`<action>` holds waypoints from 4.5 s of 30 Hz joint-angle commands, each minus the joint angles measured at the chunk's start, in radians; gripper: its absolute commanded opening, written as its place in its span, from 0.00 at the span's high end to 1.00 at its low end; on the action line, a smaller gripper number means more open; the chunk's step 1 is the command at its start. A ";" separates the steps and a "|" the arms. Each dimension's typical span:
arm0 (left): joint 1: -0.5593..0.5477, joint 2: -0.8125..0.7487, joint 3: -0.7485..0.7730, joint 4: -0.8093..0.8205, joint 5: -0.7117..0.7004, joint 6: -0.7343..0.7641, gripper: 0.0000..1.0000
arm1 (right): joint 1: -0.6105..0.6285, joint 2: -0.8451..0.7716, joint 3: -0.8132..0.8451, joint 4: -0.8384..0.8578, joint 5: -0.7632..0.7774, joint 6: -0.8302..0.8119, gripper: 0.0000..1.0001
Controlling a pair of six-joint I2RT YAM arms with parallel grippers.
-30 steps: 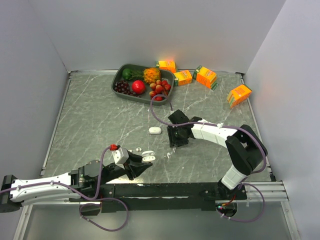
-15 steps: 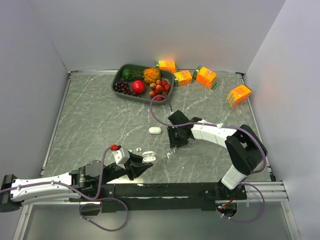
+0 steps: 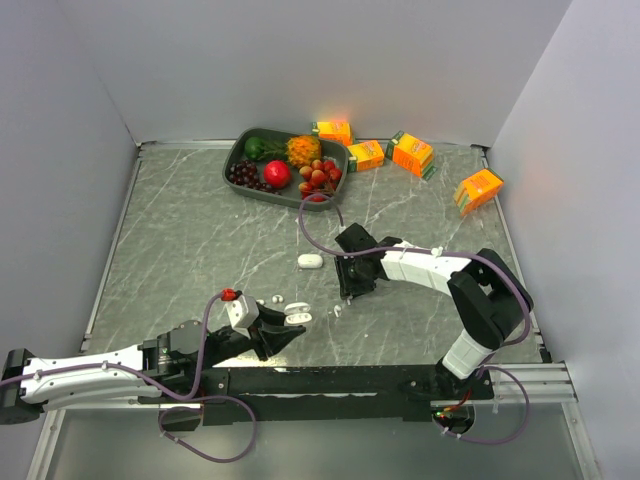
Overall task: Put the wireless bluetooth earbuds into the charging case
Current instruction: Pick up the earbud from the center of the board, then place the earbud in the charging case.
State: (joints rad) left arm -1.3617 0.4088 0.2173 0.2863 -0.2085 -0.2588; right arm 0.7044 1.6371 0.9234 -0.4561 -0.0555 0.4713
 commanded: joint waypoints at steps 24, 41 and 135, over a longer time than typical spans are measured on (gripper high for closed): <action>-0.008 0.001 0.010 0.047 -0.011 -0.011 0.99 | 0.007 -0.127 0.014 -0.029 0.032 -0.010 0.69; -0.008 -0.054 -0.028 0.168 -0.058 0.058 0.99 | 0.009 -0.687 -0.013 0.289 -0.099 -0.019 0.73; -0.005 0.288 0.014 0.628 -0.149 0.225 0.99 | 0.460 -0.803 -0.233 0.614 0.128 -0.207 0.76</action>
State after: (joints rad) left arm -1.3640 0.7094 0.1875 0.8558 -0.3645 -0.0200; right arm 1.1496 0.8288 0.6933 0.1349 0.0658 0.2676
